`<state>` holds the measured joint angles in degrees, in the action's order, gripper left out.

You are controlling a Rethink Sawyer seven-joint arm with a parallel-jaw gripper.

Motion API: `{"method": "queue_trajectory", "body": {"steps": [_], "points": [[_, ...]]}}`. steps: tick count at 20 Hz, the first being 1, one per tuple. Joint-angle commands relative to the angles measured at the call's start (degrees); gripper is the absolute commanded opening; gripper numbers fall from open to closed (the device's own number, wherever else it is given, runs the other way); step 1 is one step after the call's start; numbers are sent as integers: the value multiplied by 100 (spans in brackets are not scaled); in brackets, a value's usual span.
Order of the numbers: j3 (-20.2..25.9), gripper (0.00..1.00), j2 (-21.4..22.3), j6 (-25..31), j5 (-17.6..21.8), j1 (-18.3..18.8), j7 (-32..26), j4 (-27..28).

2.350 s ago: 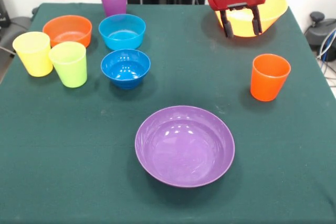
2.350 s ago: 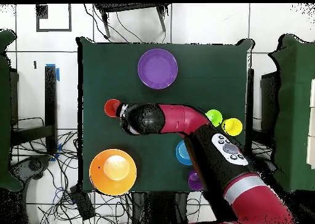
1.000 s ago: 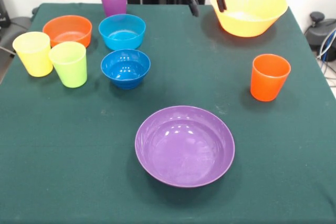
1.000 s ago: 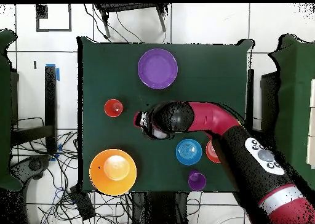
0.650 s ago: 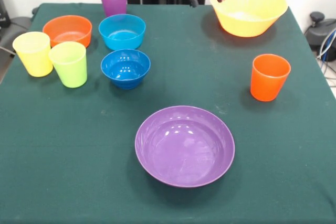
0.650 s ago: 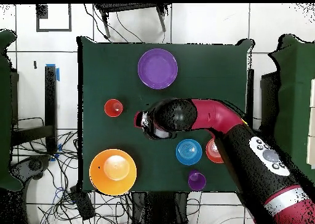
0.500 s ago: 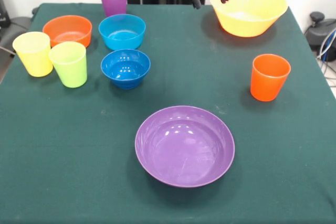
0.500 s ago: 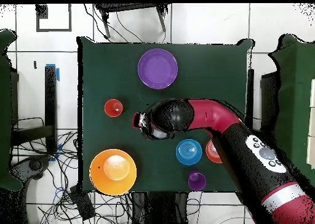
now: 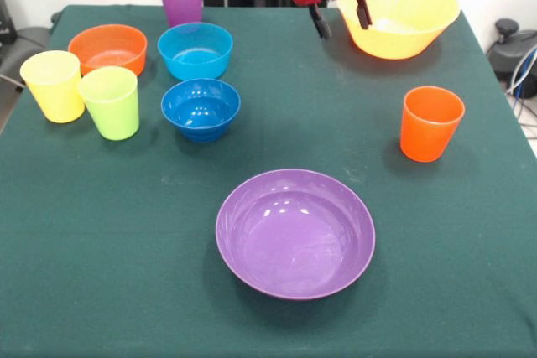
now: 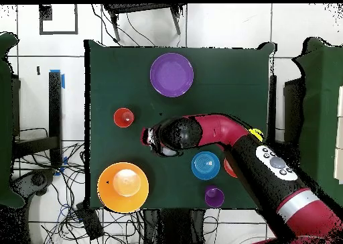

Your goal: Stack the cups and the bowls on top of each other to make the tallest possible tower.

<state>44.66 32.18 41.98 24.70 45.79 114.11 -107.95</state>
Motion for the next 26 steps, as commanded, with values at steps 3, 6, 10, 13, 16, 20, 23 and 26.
{"method": "queue_trajectory", "body": {"steps": [3, 6, 10, 13, 16, 20, 23, 26], "points": [[-27, 100, -896, -427, 947, 26, -1247, -274], [76, 100, -1039, -400, 984, 86, -1255, -326], [198, 100, -1227, -245, 866, 117, -1153, -406], [285, 100, -1154, -154, 753, 99, -984, -547], [493, 100, -960, 37, 499, 134, -848, -654], [620, 100, -971, 60, 372, 158, -740, -685], [658, 100, -954, -8, 360, 146, -658, -738], [546, 100, -1151, -202, 527, 74, -650, -651]]}}
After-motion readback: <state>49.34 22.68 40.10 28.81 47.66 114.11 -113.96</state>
